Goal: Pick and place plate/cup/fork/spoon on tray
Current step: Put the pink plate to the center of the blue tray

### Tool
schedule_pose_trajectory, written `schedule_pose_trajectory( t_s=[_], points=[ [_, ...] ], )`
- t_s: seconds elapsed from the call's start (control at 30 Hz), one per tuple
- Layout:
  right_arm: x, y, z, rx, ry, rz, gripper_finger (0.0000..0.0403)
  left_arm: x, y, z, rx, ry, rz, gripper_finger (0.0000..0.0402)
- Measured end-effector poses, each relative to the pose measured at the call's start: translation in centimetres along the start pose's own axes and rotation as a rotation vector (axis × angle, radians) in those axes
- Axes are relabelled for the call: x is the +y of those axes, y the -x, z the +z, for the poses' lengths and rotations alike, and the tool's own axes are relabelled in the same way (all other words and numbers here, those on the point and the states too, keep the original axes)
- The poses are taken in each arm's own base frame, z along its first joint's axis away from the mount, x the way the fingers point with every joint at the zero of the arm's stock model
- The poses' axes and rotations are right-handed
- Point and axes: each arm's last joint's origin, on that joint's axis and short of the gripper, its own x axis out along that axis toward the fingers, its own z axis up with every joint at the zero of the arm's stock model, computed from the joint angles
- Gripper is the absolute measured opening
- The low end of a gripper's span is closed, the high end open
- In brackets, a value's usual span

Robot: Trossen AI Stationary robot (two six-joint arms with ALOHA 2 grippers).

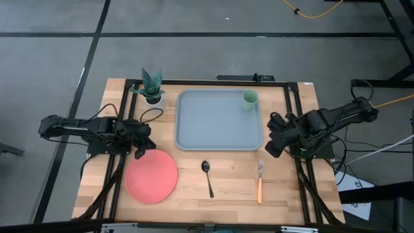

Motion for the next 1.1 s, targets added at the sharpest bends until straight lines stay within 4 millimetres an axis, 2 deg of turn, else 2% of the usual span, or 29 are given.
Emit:
schedule_pose_trajectory(
  t_s=[0.4, 0.6, 0.83, 1.1],
  points=[
    [2.8, -1.3, -1.1, 0.095, 0.115, -0.009, 0.0042, -0.2, 0.0, 1.4, -0.178, -0.044, 0.095, 0.0055],
    [3.6, -1.0, -2.0, 0.082, 0.173, 0.008, 0.0042, -0.3, 0.1, 1.6, -0.190, -0.096, 0.075, 0.0074],
    [4.6, -0.4, -3.1, 0.012, 0.239, 0.039, 0.0042, -0.4, 0.1, 1.7, -0.202, -0.068, 0.052, 0.0074],
    [5.2, 0.1, -4.2, -0.006, 0.296, 0.072, 0.0042, -1.2, 0.4, 3.3, -0.360, -0.089, -0.031, 0.0075]
  ],
)
